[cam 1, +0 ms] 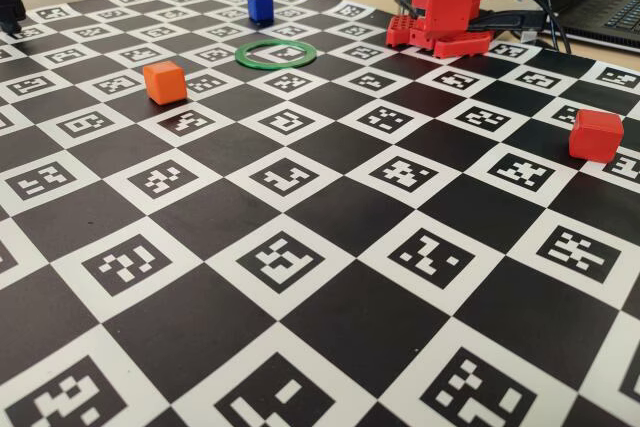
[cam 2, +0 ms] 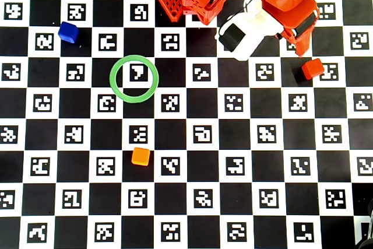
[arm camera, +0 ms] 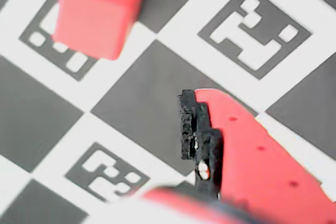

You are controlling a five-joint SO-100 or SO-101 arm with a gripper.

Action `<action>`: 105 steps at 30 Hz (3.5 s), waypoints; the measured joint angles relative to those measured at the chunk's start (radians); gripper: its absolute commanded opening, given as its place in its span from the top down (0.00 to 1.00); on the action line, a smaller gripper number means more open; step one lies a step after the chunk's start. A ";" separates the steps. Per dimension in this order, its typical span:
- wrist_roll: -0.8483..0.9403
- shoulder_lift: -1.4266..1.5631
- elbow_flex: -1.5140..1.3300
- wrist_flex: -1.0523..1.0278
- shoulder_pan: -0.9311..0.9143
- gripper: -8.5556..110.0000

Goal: Grab the red cube then put it in the green circle then put the blue cube on top and finally the orange cube on top

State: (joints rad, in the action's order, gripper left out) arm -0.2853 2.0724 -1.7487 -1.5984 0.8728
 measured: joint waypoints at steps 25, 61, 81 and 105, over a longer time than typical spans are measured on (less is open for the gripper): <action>-0.405 -0.569 0.256 0.077 0.161 0.49; -0.453 -0.842 0.201 0.334 0.192 0.48; -0.453 -0.887 0.190 0.405 0.192 0.51; -0.433 -0.887 0.190 0.417 0.192 0.88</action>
State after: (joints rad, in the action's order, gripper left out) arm -0.7179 1.1858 -1.5585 -1.1812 1.0646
